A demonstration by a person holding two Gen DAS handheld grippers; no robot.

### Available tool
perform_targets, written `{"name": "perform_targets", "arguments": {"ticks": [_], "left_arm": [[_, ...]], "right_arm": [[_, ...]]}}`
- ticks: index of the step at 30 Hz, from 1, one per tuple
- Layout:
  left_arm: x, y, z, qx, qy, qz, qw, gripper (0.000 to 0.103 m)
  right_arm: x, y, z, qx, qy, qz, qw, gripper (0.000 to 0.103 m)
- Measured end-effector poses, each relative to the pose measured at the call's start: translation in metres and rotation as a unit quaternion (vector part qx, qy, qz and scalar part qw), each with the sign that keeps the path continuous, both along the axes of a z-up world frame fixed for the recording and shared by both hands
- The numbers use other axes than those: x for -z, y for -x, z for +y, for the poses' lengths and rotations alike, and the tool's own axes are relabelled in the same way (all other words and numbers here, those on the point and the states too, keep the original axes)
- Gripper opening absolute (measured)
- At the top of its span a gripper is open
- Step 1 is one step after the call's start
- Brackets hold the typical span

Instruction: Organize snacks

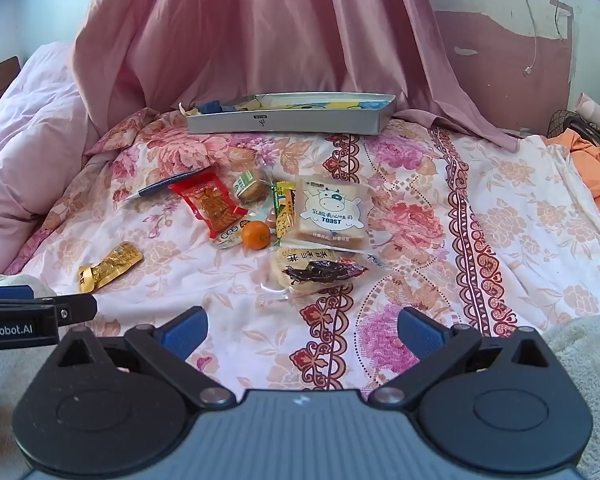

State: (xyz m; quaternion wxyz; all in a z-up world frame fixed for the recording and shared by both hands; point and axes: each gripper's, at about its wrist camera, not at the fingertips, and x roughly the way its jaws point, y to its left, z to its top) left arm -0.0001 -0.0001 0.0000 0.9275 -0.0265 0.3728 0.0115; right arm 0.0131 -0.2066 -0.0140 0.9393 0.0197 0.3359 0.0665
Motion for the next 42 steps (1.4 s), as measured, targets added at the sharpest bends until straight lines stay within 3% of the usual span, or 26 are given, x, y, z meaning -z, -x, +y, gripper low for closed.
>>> {"name": "perform_targets", "arguments": {"ticks": [42], "left_arm": [[-0.011,-0.002,-0.002,0.001,0.002,-0.005,1.0,0.092]], "right_arm": [[0.0,0.001,-0.001,0.0,0.0,-0.001,1.0,0.103]]}}
